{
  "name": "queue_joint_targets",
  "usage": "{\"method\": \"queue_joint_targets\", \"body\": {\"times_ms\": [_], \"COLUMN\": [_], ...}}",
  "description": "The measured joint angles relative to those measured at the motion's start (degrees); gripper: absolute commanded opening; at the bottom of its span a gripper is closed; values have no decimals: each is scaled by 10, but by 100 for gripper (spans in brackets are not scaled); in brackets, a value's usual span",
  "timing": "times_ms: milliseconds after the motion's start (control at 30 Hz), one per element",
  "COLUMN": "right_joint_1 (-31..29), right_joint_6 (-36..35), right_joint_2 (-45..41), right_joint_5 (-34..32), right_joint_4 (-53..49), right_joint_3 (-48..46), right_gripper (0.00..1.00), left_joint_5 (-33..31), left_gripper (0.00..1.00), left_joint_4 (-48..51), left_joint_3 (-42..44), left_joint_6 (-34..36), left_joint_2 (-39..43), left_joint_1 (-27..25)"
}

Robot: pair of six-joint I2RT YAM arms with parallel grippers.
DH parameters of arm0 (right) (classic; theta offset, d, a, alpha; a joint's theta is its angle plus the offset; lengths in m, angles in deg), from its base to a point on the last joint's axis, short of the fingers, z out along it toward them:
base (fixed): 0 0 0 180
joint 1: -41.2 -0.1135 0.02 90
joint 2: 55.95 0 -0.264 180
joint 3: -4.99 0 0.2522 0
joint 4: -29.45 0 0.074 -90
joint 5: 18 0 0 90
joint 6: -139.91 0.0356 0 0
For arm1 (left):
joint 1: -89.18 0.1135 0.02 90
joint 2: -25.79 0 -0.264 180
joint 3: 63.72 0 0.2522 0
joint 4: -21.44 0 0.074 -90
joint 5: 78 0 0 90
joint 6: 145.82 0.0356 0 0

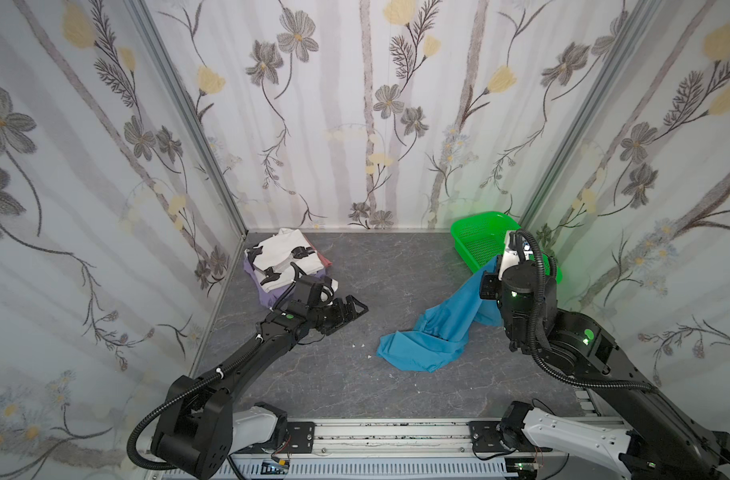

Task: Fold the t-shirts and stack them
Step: 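Lift the shirt high with the right gripper to let it hang, then lower the shirt with the right gripper while the left gripper reaches toward it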

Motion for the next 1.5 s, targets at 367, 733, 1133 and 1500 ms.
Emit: {"method": "queue_joint_targets", "body": {"times_ms": [367, 733, 1133, 1500], "right_joint_1": [8, -16, 38, 194], "right_joint_6": [-100, -193, -128, 111], "right_joint_2": [62, 418, 120, -105], "right_joint_5": [156, 386, 363, 352], "right_joint_4": [2, 14, 107, -3], "right_joint_3": [188, 765, 343, -223], "right_gripper": [0, 0, 0, 0], "left_joint_5": [3, -103, -40, -54], "left_gripper": [97, 98, 98, 96], "left_joint_4": [-23, 58, 37, 20], "left_joint_3": [-66, -94, -105, -100], "left_joint_6": [16, -14, -4, -5], "left_joint_2": [-102, -7, -21, -83], "left_joint_1": [-49, 191, 186, 54]}}
